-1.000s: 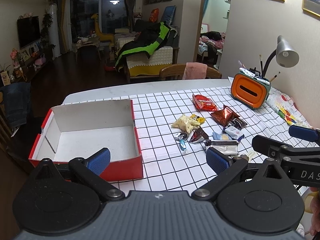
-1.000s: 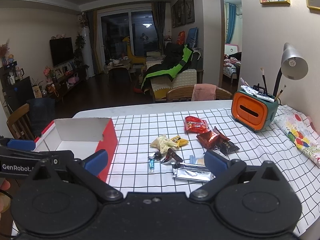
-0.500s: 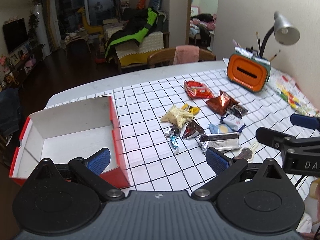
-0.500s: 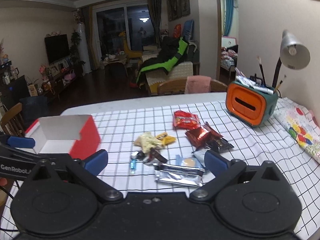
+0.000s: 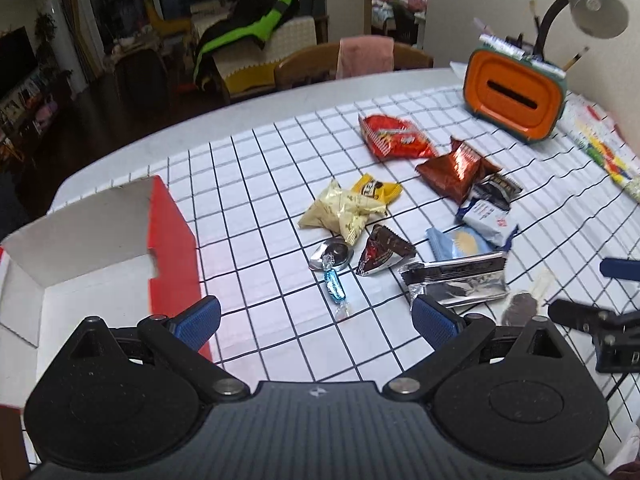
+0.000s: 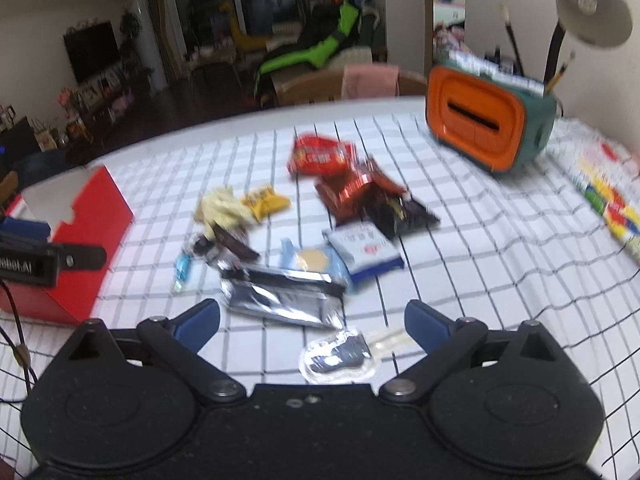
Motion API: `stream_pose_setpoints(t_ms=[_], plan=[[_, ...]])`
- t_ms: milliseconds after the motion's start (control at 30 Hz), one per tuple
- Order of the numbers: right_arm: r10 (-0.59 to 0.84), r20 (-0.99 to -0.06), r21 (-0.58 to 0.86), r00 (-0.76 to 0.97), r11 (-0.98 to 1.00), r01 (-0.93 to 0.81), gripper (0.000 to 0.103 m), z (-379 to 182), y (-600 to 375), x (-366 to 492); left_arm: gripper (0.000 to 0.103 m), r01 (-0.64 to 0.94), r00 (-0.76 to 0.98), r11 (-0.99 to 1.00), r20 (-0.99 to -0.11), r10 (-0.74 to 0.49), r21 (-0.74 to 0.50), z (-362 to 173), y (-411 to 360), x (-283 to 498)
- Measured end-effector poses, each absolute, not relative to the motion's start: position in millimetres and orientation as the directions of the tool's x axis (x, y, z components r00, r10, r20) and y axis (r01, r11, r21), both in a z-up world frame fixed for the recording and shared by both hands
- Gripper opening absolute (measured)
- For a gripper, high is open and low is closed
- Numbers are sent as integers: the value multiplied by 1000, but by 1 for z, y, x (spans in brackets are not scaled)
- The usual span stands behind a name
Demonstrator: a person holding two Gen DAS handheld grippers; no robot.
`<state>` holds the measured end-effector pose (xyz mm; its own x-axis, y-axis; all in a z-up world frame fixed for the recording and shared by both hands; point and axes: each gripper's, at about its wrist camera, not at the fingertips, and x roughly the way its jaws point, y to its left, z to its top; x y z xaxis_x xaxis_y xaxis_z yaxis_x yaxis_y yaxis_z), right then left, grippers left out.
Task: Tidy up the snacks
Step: 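Reach the left tool to the blue candy while the right tool reaches the clear cookie pack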
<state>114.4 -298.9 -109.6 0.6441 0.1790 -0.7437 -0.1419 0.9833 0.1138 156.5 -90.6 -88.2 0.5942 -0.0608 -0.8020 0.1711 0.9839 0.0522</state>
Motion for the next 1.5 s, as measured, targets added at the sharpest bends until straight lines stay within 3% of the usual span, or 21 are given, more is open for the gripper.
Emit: stream_pose_setpoints(t_ms=[167, 367, 567, 700, 967, 1133, 1267, 1333, 1400, 1500], plan=[[167, -796, 95, 582, 984, -152, 95, -132, -300, 131, 102, 128, 549, 990, -836, -25, 54, -111, -92, 182], [142, -843, 178, 520, 984, 20, 94, -151, -310, 145, 97, 61, 492, 997, -871, 9, 45, -134, -86, 216], [84, -875, 166, 478, 977, 133, 89, -166, -309, 151, 84, 44, 421, 998, -907, 24, 47, -160, -88, 245], [67, -886, 171, 460, 967, 187, 87, -171, -308, 153, 69, 50, 382, 998, -924, 22, 44, -174, -93, 256], [3, -902, 139, 432, 949, 282, 83, -180, -301, 164, 58, 71, 366, 997, -930, 15, 44, -184, -100, 262], [-55, -899, 64, 434, 965, 256, 80, -181, -291, 162, 53, 95, 374, 994, -927, 8, 47, -183, -105, 263], [-61, -890, 41, 451, 976, 214, 70, -180, -291, 155, 36, 107, 371, 994, -928, -28, 13, -183, -106, 262], [-52, -887, 49, 458, 978, 205, 60, -179, -296, 152, 31, 110, 373, 994, -927, -26, 17, -182, -108, 260], [-37, -884, 69, 465, 976, 208, 54, -177, -302, 149, 20, 114, 370, 993, -929, -33, 10, -182, -109, 259], [0, -878, 114, 478, 971, 209, 51, -176, -311, 146, 12, 105, 366, 994, -930, -41, -2, -181, -108, 258]])
